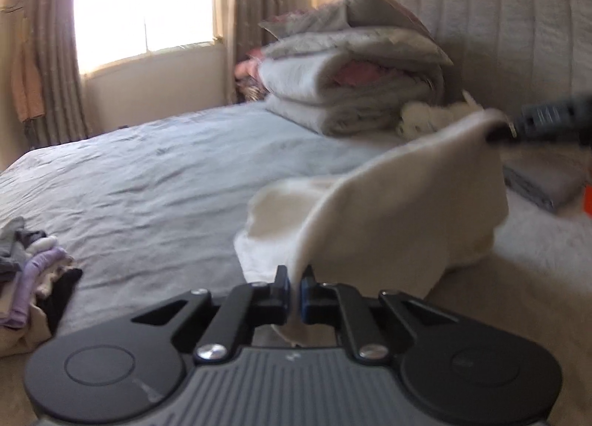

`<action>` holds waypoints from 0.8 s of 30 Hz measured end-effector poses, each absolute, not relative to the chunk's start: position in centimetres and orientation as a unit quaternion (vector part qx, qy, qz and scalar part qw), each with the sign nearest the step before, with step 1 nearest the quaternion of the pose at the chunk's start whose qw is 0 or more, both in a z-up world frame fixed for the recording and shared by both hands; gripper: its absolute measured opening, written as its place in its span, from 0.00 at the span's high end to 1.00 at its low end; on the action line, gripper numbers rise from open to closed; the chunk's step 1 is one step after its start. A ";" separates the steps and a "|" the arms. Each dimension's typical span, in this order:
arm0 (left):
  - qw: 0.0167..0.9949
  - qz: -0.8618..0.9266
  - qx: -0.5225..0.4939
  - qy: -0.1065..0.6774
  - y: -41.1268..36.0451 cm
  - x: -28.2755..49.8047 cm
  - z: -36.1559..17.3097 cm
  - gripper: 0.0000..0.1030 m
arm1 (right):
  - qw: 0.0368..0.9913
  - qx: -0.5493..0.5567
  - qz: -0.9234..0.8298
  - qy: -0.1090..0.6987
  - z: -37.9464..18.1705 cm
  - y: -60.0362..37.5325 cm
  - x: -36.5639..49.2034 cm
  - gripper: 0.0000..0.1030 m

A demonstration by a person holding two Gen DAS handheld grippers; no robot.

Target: Fold clothes

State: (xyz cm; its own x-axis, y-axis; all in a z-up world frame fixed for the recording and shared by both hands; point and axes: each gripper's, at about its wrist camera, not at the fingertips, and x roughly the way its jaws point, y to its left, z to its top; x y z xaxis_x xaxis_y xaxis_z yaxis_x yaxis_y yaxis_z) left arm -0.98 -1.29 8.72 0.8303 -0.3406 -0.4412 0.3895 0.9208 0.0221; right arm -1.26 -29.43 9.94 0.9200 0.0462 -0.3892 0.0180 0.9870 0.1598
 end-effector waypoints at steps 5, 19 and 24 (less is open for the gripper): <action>0.968 -0.176 -0.009 0.179 1.8 -0.6 10.9 0.95 | 0.974 0.066 0.033 0.213 10.1 -29.2 -1.3 0.75; 0.964 -0.186 -0.040 0.188 2.9 -1.0 11.1 0.73 | 0.973 0.109 0.057 0.196 10.9 -30.2 -1.4 0.45; 0.963 -0.175 -0.059 0.198 3.9 -0.6 10.9 0.45 | 0.951 0.211 0.039 0.221 9.8 -33.4 -0.5 0.24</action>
